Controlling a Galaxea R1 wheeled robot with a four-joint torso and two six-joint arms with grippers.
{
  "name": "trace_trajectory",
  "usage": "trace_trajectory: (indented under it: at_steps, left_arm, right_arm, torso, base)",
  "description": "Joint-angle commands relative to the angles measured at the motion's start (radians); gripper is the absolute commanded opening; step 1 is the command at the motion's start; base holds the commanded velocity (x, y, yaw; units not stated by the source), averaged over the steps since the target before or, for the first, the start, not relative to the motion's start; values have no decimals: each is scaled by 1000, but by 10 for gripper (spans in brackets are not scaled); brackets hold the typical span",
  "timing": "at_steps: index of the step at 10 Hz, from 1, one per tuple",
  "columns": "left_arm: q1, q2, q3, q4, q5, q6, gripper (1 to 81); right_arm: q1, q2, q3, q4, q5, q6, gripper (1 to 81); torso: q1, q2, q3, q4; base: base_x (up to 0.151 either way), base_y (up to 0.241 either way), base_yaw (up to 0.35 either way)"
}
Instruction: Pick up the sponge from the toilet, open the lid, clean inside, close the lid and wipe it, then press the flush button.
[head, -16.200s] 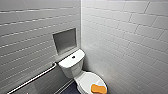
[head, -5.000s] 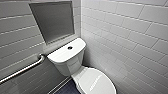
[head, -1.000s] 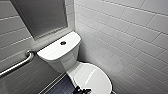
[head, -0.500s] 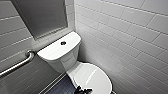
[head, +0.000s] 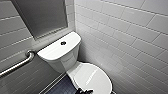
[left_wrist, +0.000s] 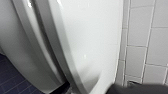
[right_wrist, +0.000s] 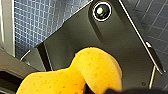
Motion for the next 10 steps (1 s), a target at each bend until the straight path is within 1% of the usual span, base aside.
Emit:
trace_trajectory:
  at_steps: [1,2,3,6,7,8,9,10]
  left_arm:
    - [-78,46,-60,6,26,15,811]
    - [-73,60,-83,16,25,17,811]
    - [-64,71,-86,62,6,17,811]
    - [-43,89,-97,135,-43,17,811]
    - [-41,102,-121,138,-46,9,811]
    - [-44,94,-115,135,-52,5,811]
    - [-52,88,-106,132,-84,-12,811]
    - [-61,92,-115,135,-89,-31,811]
  right_arm:
    - [13,-41,32,-14,-71,1,10]
    - [14,-39,32,-15,-71,1,10]
    - [14,-36,29,-15,-71,1,10]
    - [19,-31,20,-15,-71,1,10]
    - [21,-30,20,-14,-71,1,10]
    - [19,-28,20,-14,-71,1,10]
    - [19,-25,18,-15,-71,1,10]
    - [21,-24,18,-15,-71,1,10]
  torso:
    - [0,0,0,0]
    - [0,0,0,0]
    - [0,0,0,0]
    - [0,0,0,0]
    - [0,0,0,0]
    - [0,0,0,0]
    - [0,0,0,0]
    - [0,0,0,0]
  base:
    - [0,0,0]
    - [0,0,0]
    - [0,0,0]
    - [0,0,0]
    - [0,0,0]
    - [0,0,0]
    - [0,0,0]
    - [0,0,0]
